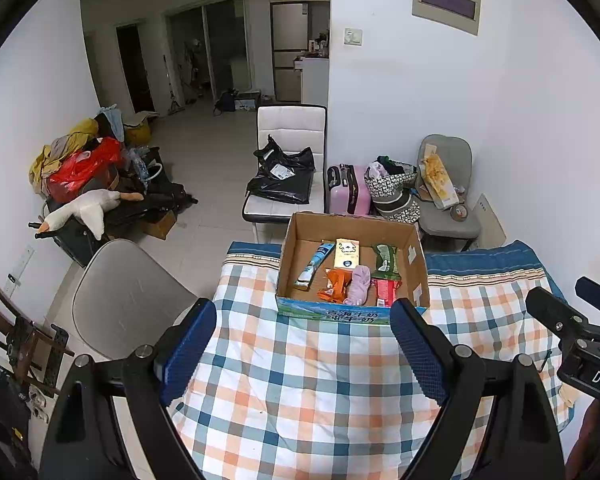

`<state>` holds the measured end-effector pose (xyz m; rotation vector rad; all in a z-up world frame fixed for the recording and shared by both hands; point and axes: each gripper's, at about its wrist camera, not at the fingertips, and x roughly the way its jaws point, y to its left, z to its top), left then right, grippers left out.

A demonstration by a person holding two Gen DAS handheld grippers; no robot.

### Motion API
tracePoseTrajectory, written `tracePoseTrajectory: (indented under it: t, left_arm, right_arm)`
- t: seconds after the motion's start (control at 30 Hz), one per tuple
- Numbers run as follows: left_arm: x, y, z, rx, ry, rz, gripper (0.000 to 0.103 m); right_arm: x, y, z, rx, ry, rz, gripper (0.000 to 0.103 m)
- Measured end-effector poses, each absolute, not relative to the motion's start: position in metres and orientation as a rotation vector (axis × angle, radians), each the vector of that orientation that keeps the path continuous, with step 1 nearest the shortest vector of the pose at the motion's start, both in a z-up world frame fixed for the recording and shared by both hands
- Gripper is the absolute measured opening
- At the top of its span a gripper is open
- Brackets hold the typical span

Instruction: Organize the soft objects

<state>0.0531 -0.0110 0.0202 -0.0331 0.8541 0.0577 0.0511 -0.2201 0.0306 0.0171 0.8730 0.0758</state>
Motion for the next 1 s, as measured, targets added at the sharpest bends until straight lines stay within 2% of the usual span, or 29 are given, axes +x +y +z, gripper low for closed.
tracePoseTrajectory:
  t: [1.0]
  left_arm:
    - [0.0522,-0.0177,0.0204,-0.034,0.846,0.059,0.089]
  right_arm:
    - [0.0521,-0.2153,0.0357,0.01,0.862,0.12,0.099]
